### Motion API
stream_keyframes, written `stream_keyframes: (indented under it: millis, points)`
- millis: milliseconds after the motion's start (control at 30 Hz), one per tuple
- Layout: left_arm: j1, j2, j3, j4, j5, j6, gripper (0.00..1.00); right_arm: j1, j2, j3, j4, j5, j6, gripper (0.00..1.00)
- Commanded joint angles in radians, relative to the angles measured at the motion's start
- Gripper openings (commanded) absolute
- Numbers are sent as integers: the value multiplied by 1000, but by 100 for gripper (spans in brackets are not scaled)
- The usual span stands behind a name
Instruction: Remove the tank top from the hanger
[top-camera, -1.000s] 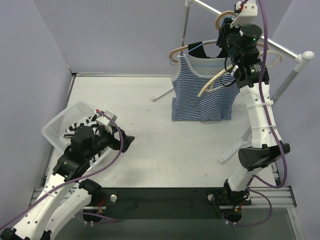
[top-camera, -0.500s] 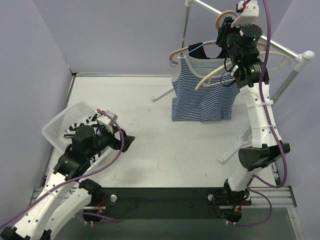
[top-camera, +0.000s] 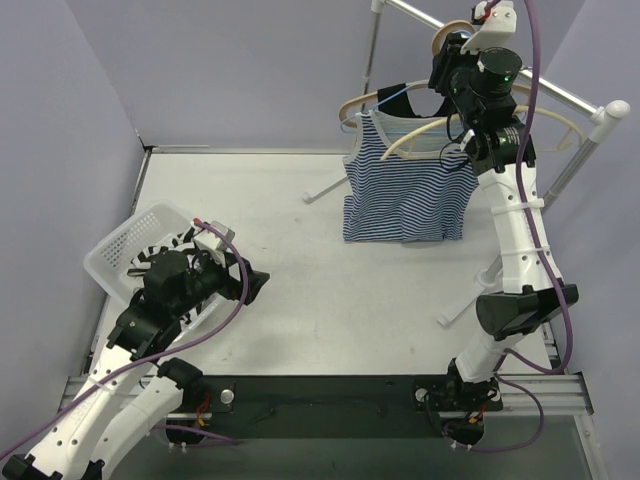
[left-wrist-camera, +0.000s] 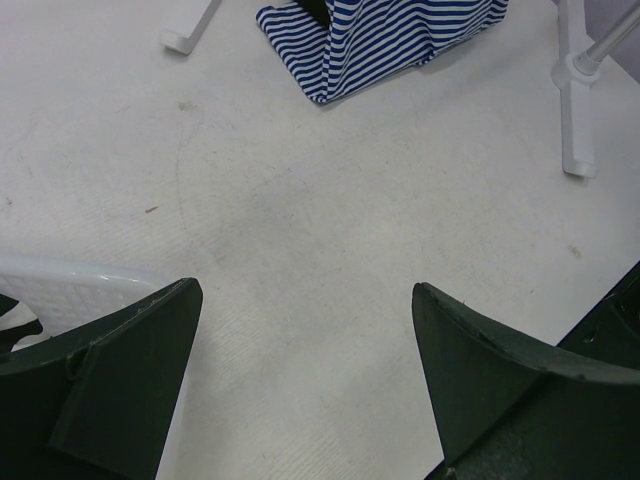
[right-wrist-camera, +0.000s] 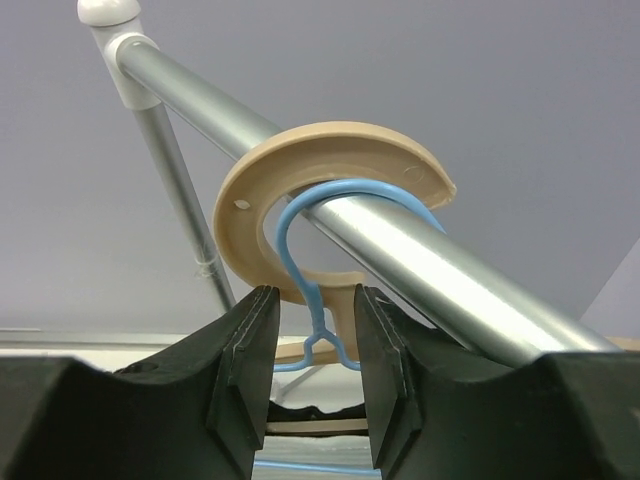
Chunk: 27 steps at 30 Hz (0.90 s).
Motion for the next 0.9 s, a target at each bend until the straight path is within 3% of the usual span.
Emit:
stream_keyframes:
  millis: [0,267,367,633,867]
  points:
    - [8,-3,0,57,35,6,97,-11,17,9,67,-17,27,37]
    - [8,-8,-1,59,38,7,97,-27,44,20,64,-6,15,33]
    - [11,-6,-3,65,55,6,97,-28,46,23,64,-8,18,20]
    - [15,5,-4,66,73,0,97,-28,35,47,101,-20,-26,1]
    - [15,3,-1,68,76,0,97,-25,14,66,113,-31,-26,0]
